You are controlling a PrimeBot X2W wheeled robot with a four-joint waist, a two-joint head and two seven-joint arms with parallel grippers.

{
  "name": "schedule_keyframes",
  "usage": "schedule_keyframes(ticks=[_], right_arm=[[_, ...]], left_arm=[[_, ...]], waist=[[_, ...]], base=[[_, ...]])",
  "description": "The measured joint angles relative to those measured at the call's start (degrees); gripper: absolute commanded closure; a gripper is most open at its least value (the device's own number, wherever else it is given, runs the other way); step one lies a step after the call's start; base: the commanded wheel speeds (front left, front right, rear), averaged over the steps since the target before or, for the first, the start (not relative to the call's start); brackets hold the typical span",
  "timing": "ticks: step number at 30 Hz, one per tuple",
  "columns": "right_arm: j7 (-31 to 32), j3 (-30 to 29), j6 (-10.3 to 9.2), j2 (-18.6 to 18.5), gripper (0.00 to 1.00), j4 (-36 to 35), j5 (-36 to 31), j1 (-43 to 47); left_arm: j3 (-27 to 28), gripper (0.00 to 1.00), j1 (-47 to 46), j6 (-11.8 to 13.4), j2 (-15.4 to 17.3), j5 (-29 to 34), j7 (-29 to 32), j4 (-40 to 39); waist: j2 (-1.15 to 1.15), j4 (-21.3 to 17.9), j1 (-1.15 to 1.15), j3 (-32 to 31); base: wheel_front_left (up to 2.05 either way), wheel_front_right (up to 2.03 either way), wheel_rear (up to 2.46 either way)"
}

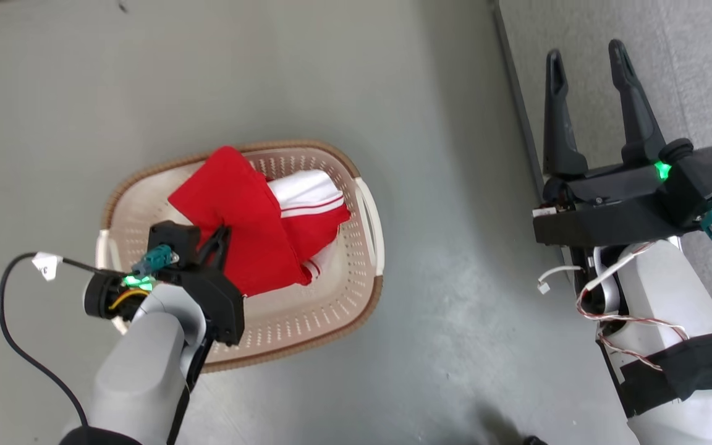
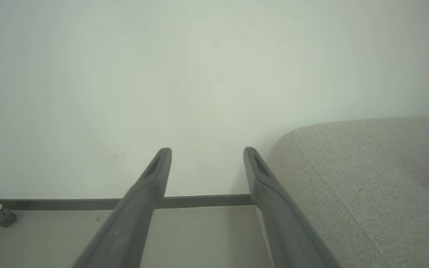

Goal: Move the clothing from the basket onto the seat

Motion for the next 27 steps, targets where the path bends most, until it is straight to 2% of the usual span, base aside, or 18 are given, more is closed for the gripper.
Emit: schedule_keyframes(ticks=[9,27], right_arm=[[0.0,-1.5,1.26,-1.1,0.0,3.6,0.8,3.2],[0.0,-2.0,3.96,-1.3,0.0,8.9,2.0,12.8]], left_arm=[[-0.4,1.0,3.3,0.0,-1.8,-2.3,-1.3,-0.9],[-1.5,1.0,10.5,0.0,-2.4,-7.4,-2.0,-7.2]], waist=[[0.0,2.4,0.0,-7.5],[0.0,7.8,0.0,-23.0]], base=[[0.0,0.0,0.0],[0.0,0.0,0.0]])
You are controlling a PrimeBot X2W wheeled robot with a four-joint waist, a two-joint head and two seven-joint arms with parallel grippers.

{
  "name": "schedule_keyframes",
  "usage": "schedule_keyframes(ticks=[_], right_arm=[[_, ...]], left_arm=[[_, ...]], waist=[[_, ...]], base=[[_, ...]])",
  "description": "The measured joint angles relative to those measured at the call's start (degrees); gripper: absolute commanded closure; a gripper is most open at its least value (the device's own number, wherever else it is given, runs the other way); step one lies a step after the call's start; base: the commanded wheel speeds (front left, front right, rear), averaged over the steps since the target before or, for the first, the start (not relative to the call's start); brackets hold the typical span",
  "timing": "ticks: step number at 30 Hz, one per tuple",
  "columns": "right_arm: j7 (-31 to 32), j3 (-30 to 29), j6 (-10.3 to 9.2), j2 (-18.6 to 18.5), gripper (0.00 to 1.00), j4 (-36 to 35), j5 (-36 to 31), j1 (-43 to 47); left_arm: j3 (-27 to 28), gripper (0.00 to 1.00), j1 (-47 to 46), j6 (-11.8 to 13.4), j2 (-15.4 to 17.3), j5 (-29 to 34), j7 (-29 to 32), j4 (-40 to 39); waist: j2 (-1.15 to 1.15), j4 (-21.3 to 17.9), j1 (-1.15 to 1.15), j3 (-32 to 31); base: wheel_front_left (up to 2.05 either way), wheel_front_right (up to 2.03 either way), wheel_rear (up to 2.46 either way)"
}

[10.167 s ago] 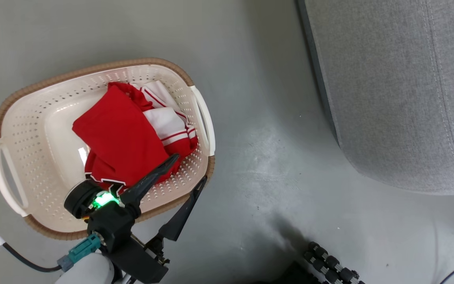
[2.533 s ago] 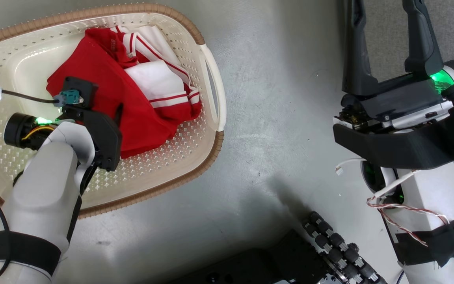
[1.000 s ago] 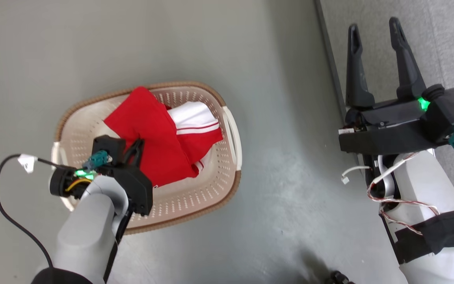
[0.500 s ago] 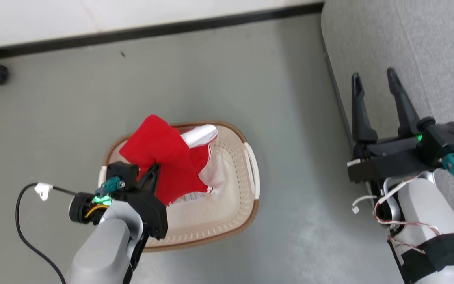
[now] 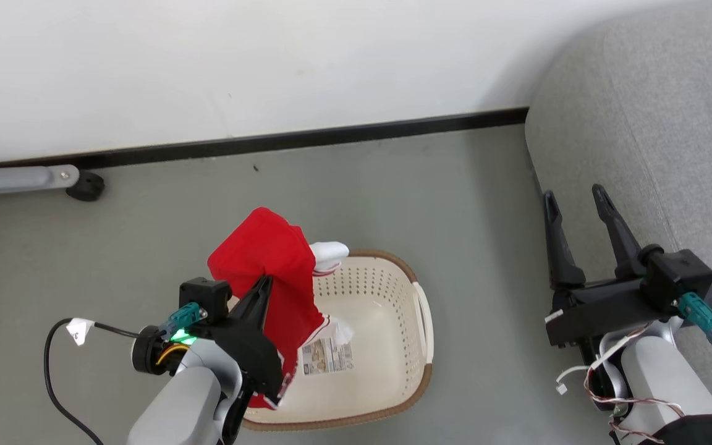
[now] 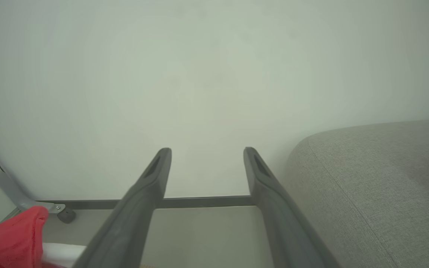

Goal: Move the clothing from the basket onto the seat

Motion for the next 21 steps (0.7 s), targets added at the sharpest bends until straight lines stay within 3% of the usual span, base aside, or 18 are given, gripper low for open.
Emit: schedule_keyframes(ticks=[21], right_arm=[[0.0,0.9,1.52,0.4,0.0,1.3,1.0,4.5]], left_arm=[[-0.1,1.0,-0.5,0.0,4.1,-0.6,-0.3,-19.1]], waist=[[0.01,3.1,0.01,-8.1]], base=[[0.0,0.0,0.0]])
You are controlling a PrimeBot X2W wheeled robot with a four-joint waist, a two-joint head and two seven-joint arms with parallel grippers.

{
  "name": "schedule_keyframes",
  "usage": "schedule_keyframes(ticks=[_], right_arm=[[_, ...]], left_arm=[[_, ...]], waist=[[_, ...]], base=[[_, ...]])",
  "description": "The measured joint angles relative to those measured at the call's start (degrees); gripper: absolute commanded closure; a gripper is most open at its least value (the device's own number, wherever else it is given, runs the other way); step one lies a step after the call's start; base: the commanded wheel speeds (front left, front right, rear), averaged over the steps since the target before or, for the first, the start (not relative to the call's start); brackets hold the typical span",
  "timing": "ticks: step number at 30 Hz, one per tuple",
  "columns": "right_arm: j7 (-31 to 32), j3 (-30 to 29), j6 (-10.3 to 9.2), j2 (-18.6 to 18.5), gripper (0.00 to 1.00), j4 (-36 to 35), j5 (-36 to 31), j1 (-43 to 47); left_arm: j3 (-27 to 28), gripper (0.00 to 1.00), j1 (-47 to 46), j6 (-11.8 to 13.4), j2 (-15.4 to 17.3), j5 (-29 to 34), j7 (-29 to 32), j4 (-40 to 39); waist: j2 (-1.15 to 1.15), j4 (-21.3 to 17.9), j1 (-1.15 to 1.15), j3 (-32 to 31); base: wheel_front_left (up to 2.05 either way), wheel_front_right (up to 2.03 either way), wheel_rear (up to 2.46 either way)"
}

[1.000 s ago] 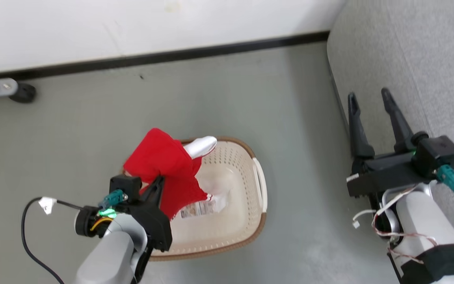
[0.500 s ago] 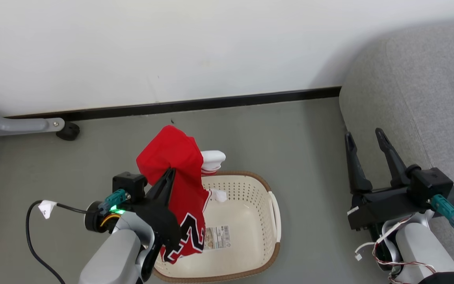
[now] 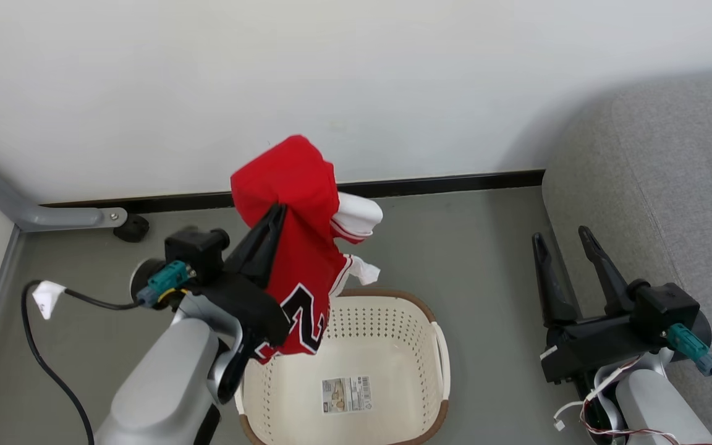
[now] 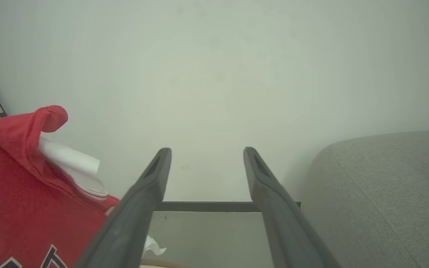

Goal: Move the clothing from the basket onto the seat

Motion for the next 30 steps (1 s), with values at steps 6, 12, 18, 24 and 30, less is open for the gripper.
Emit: schedule_keyframes(ticks=[6,12,18,24,30], right_arm=[[0.0,0.5,0.26,0.1,0.0,0.0,0.2,0.0],[0.0,2.2,1.05,0.4,0.0,0.7,0.2,0.0],[0.0,6.5,2.26,0.8,0.0,1.3,0.1,-1.2],[0.0,11.7,3.55,1.1,0.0,1.4,-0.1,-4.8],[0.0,19.1,4.53,1.0,0.0,2.8,0.2,-8.2]], left_arm=[[1.5,1.0,-1.4,0.0,1.1,0.1,0.0,-4.7],[1.5,1.0,-2.3,0.0,1.4,0.8,0.0,-8.5],[1.2,1.0,-2.4,0.0,1.4,1.2,0.0,-10.6],[0.9,1.0,-2.4,0.0,1.4,1.3,0.0,-12.4],[0.4,1.0,-3.3,0.0,1.2,2.3,0.0,-14.0]], waist=[[0.0,0.0,0.0,-0.2],[0.0,0.1,0.0,-0.2],[0.0,0.3,0.0,0.0],[0.0,0.5,0.0,0.4],[0.0,1.0,0.0,0.7]], base=[[0.0,0.0,0.0],[0.0,0.0,0.0],[0.0,0.0,0.0],[0.0,0.0,0.0],[0.0,0.0,0.0]])
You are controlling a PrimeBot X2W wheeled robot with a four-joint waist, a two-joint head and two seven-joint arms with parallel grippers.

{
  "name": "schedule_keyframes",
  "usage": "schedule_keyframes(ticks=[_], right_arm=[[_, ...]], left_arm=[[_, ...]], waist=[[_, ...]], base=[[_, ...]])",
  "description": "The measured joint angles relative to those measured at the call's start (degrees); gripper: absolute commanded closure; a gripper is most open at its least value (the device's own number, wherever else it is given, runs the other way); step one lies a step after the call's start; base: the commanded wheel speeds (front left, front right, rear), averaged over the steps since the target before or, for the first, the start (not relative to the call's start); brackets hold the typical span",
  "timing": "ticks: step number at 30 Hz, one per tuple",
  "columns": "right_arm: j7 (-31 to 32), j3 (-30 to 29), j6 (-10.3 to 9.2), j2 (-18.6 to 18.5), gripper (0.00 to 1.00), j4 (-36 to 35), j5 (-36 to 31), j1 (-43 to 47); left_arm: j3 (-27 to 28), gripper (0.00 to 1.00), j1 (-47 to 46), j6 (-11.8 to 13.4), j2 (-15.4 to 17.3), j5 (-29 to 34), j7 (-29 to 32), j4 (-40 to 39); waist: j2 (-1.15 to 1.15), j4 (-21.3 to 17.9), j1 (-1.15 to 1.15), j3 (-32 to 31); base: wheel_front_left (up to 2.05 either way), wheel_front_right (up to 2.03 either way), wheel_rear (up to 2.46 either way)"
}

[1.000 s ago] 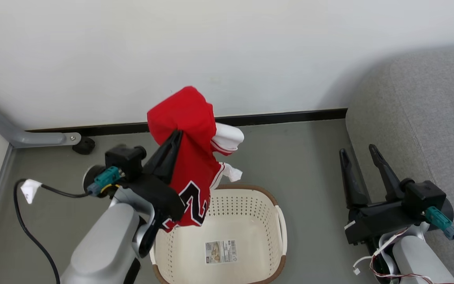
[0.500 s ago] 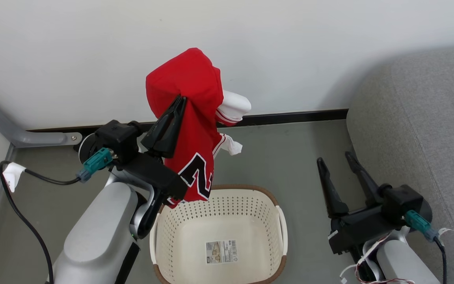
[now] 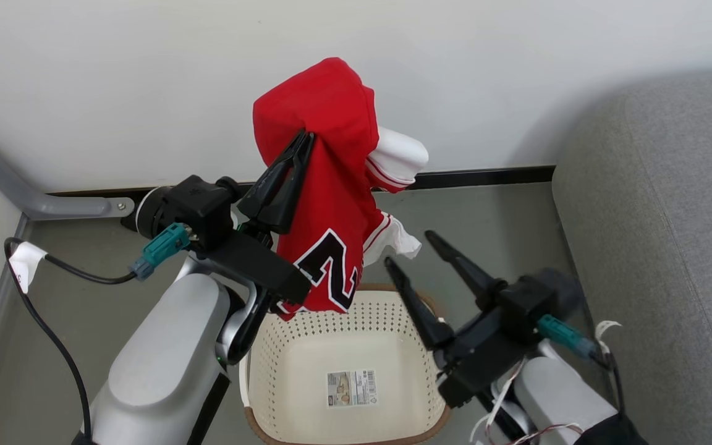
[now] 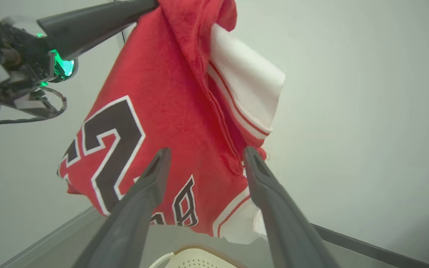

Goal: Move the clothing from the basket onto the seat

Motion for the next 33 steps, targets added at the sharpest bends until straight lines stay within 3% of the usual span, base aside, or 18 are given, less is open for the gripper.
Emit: schedule_keyframes(ticks=[7,12,22,33], right_arm=[[0.0,13.4,0.0,-0.1,0.0,-0.5,6.4,-4.6],[0.0,18.8,-0.71,-0.1,0.0,-0.4,9.8,-9.1],[0.0,21.5,-6.06,-0.2,0.0,3.2,14.8,-13.4],[0.0,22.8,-9.54,-0.2,0.0,7.7,19.9,-15.6]], left_arm=[[-1.0,1.0,-1.5,0.0,-1.0,0.3,0.1,-1.6],[-1.7,1.0,-2.4,0.0,-1.8,0.5,0.4,-2.3],[-2.6,1.0,-2.4,0.0,-2.0,0.5,1.1,-2.9],[-3.3,1.0,-2.4,0.0,-2.0,0.5,1.2,-4.0]], waist=[[0.0,0.9,0.0,0.5],[0.0,1.8,0.0,0.9],[0.0,3.1,0.0,1.5],[0.0,3.3,0.0,1.8]], base=[[0.0,0.0,0.0],[0.0,0.0,0.0],[0.0,0.0,0.0],[0.0,0.0,0.0]])
